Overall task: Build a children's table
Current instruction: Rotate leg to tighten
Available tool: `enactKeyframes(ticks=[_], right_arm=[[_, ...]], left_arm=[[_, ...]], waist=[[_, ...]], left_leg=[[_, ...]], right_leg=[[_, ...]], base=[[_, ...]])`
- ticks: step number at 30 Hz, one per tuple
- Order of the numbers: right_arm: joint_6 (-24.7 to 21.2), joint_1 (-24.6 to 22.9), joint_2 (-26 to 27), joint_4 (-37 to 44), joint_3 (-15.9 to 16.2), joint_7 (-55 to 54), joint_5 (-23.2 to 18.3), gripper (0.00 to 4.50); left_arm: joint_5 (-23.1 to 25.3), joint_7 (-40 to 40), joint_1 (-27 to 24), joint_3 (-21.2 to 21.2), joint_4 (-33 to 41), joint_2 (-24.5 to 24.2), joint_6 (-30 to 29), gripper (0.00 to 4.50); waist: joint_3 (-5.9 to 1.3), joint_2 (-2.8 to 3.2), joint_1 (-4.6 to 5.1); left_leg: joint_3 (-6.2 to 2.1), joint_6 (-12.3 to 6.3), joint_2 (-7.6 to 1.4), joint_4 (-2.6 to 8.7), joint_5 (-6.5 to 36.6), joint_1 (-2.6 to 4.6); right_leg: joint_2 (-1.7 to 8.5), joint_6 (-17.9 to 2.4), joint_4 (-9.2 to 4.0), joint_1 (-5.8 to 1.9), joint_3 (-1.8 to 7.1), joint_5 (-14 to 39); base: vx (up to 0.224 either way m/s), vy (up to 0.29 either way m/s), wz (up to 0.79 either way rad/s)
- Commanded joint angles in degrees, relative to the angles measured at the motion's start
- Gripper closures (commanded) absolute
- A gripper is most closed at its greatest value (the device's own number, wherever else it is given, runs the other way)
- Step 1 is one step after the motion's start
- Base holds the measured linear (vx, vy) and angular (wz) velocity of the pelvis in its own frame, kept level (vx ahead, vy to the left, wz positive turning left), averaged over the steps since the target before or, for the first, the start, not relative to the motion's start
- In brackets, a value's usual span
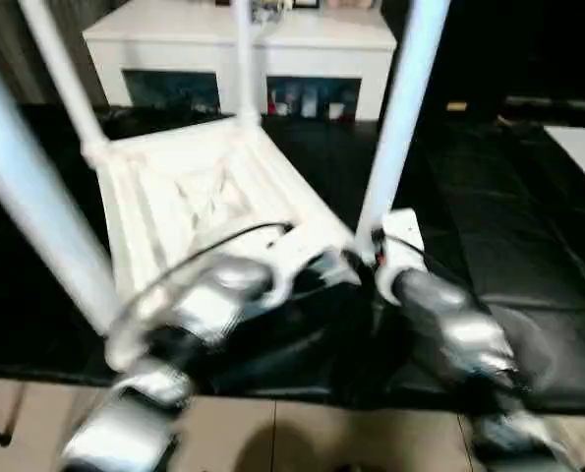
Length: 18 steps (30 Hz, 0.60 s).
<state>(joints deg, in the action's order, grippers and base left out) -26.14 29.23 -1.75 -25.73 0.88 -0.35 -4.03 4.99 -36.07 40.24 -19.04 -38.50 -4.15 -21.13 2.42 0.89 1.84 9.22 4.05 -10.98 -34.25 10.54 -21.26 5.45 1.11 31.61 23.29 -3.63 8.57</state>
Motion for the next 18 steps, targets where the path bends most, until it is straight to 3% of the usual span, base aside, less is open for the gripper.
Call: enactKeyframes(ticks=[1,2,3,4,5,6,7,8,9,11,12,14,15,16,17,18], right_arm=[[-0.41,-0.21,1.99,-6.09,-0.74,-5.62,0.92,1.82],[0.26,0.51,2.70,-7.27,-0.78,-6.66,1.20,1.82],[1.05,1.38,3.26,-8.45,-0.53,-6.36,1.17,1.82],[1.30,1.66,3.42,-8.83,-0.48,-6.28,1.16,1.82],[1.99,2.06,3.60,-9.12,-0.47,-5.63,0.92,1.82],[3.95,2.25,3.36,-7.97,-0.35,-2.55,0.29,1.82],[4.80,2.22,3.17,-7.27,-0.24,-1.15,0.17,1.26],[6.09,1.56,2.11,-4.72,-0.25,0.25,0.34,1.12],[6.15,1.41,1.56,-4.14,0.20,0.91,0.63,1.12],[6.19,1.02,-0.14,-2.52,0.89,2.28,1.15,1.05],[5.37,0.53,-2.63,-0.59,1.85,5.92,0.80,0.77],[3.69,-0.59,-6.23,2.47,3.18,11.22,0.13,0.69],[3.54,-2.09,-10.15,5.64,5.04,17.89,-0.39,0.65],[3.42,-2.63,-11.42,6.74,5.59,20.17,-0.73,0.65],[3.31,-3.90,-13.91,9.11,6.41,25.24,-1.84,0.65],[4.86,-6.94,-19.70,14.10,8.59,35.23,-3.39,0.65]], left_arm=[[1.50,7.20,1.72,1.41,-4.02,1.61,0.34,4.50],[1.63,8.34,2.29,1.61,-5.21,2.24,0.83,4.50],[1.74,9.46,2.83,1.84,-6.13,2.64,1.40,4.50],[1.76,9.79,3.00,1.89,-6.44,2.74,1.59,4.50],[1.70,10.19,3.28,2.06,-6.81,2.82,1.88,4.50],[1.56,9.99,3.51,2.37,-6.77,2.50,2.50,4.50],[1.58,9.74,3.56,2.44,-6.70,2.28,2.82,4.50],[1.49,8.11,3.16,2.48,-5.65,1.34,2.77,4.50],[1.50,7.46,3.00,2.36,-5.33,1.01,3.09,4.50],[1.30,5.28,2.43,2.13,-4.36,0.00,3.77,4.50],[1.25,2.31,1.51,1.33,-2.71,-1.55,4.52,4.50],[1.28,-2.20,-0.05,-0.31,-0.12,-3.79,6.85,4.50],[0.94,-6.65,-1.68,-1.68,2.34,-5.98,8.97,4.50],[0.69,-8.17,-2.21,-2.04,3.16,-6.66,9.51,4.50],[0.15,-10.76,-3.22,-2.53,4.86,-7.99,9.59,4.50],[-1.55,-17.43,-5.51,-3.81,8.71,-10.93,12.68,4.50]], waist=[[-2.46,0.18,1.31],[-2.20,0.74,1.76],[-2.21,0.80,1.84],[-1.97,1.12,2.07],[-1.92,1.03,2.37],[-2.11,0.81,2.37],[-2.19,0.57,2.58],[-2.45,0.41,2.76],[-2.54,0.29,2.77],[-2.86,0.31,3.22],[-3.17,0.60,3.61],[-3.65,0.42,3.65],[-3.91,0.16,3.43],[-3.91,0.16,3.43],[-3.67,-0.17,2.95],[-3.36,-0.41,2.44]], left_leg=[[-0.97,0.54,-0.45,4.55,31.75,2.02],[-1.47,0.56,-0.76,5.01,35.16,2.33],[-1.76,0.57,-1.08,5.41,36.78,2.42],[-2.11,0.34,-1.75,6.39,39.41,2.05],[-2.23,0.56,-1.84,6.70,40.65,1.99],[-1.91,0.76,-1.51,6.55,41.06,2.44],[-1.72,0.73,-1.16,6.14,40.38,2.61],[-1.49,0.23,-0.49,5.45,35.88,1.98],[-1.45,-0.08,-0.42,5.33,34.34,1.74],[-1.83,-0.44,-0.51,5.66,30.61,0.18],[-2.14,-0.45,-0.76,6.02,28.15,-0.91],[-1.84,-1.29,-1.05,5.77,25.96,-0.69],[-1.11,-4.04,-0.98,5.22,20.48,-1.16],[-1.11,-4.04,-0.98,5.22,20.48,-1.16],[-0.63,-6.00,-0.98,4.98,19.57,-1.12],[-0.12,-7.11,-0.96,4.71,21.19,-0.52]], right_leg=[[1.08,-2.47,-6.88,-0.97,-1.50,38.67],[1.04,-2.75,-7.17,-1.33,-2.36,36.52],[0.97,-2.99,-7.08,-1.83,-2.68,34.69],[1.19,-3.92,-6.33,-2.79,-2.76,30.87],[1.21,-4.25,-5.91,-2.97,-2.84,29.55],[1.65,-4.94,-6.07,-2.70,-2.58,29.35],[2.03,-5.14,-6.46,-2.41,-2.59,30.61],[2.87,-4.86,-6.98,-2.51,-2.49,34.44],[3.00,-4.88,-6.93,-2.52,-2.36,34.72],[3.25,-5.31,-6.08,-3.54,-2.14,32.96],[3.25,-6.16,-5.17,-4.17,-1.88,28.84],[3.22,-8.91,-4.67,-3.85,-1.45,22.01],[3.23,-12.43,-3.81,-4.04,-0.96,13.89],[3.23,-12.43,-3.81,-4.04,-0.96,13.89],[3.19,-13.11,-3.73,-3.73,-0.82,13.98],[3.15,-12.83,-4.16,-3.09,-0.55,18.21]], base=[[0.000,0.000,0.00],[0.000,0.000,0.00],[0.000,0.000,0.00],[0.000,0.000,0.00],[0.014,0.051,0.05],[0.000,0.000,0.00],[0.000,0.000,0.00],[0.000,0.000,0.00],[0.000,0.000,0.00],[0.000,0.000,0.00],[0.000,0.000,0.00],[0.000,0.000,0.00],[0.000,0.000,0.00],[0.061,-0.011,0.06],[0.000,0.000,0.00],[0.089,-0.062,0.19]])
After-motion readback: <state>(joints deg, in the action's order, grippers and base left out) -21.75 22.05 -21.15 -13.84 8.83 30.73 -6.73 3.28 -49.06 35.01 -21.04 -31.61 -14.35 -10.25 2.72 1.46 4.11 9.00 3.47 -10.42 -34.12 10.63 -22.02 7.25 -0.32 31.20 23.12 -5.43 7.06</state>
